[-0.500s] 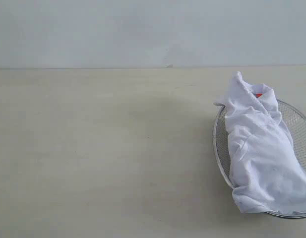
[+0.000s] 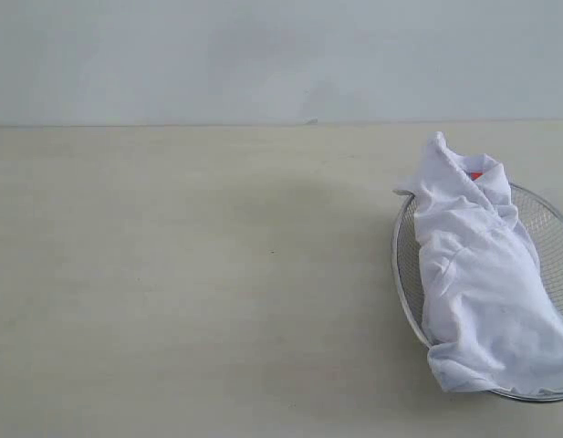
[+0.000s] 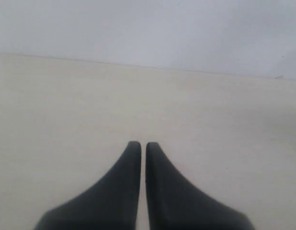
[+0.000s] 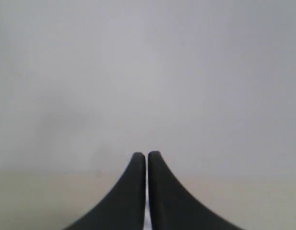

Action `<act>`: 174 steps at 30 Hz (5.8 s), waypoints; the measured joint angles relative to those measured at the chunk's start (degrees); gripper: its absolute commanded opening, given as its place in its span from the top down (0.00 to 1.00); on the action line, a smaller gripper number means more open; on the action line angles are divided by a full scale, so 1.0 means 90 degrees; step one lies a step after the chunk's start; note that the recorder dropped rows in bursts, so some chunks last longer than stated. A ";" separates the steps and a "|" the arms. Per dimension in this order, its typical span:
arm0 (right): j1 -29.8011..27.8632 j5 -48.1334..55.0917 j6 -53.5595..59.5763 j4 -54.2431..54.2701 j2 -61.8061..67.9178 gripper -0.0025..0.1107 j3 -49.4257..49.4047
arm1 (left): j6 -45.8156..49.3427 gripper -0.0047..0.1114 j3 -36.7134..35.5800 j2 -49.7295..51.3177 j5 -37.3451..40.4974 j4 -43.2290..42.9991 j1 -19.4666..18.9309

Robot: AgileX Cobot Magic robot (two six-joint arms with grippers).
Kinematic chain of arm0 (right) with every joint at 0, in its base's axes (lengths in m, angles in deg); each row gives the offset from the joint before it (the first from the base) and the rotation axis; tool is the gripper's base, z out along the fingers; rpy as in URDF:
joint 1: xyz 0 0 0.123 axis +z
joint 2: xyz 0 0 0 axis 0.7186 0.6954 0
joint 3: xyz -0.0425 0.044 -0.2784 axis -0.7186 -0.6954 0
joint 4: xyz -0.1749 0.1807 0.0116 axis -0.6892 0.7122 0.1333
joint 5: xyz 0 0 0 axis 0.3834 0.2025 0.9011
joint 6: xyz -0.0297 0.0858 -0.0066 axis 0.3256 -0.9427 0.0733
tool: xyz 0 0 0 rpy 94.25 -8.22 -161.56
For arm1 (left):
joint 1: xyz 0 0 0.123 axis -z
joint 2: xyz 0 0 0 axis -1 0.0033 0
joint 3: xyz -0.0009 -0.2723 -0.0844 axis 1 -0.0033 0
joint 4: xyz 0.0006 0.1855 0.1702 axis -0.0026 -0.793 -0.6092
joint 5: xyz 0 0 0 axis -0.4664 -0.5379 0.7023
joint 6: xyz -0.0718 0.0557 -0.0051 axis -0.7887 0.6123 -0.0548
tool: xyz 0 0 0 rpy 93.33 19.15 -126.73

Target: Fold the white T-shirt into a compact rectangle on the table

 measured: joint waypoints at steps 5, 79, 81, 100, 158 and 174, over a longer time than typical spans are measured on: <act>0.0000 -0.0069 0.0731 0.0000 0.0502 0.98 0.1469 | 0.0000 0.92 0.0000 0.0000 0.0000 0.0000 0.0000; 0.0054 0.8534 0.0041 0.0831 1.1856 0.05 0.9443 | 0.0000 0.92 0.0000 0.0000 0.0000 0.0000 0.0000; 0.0054 0.8534 0.0000 0.0751 1.2053 0.05 0.9443 | 0.0000 0.92 0.0000 0.0000 0.0000 0.0000 0.0000; 0.0056 0.8647 0.0000 0.0415 1.3735 0.70 0.9496 | 0.0000 0.92 0.0000 0.0000 0.0000 0.0000 0.0000; 0.2425 0.6545 0.0150 0.2268 1.1973 0.97 0.9887 | 0.0000 0.92 0.0000 0.0000 0.0000 0.0000 0.0000; 0.2653 0.5856 -0.0397 0.1914 1.3452 0.92 0.9887 | 0.0000 0.92 0.0000 0.0000 0.0000 0.0000 0.0000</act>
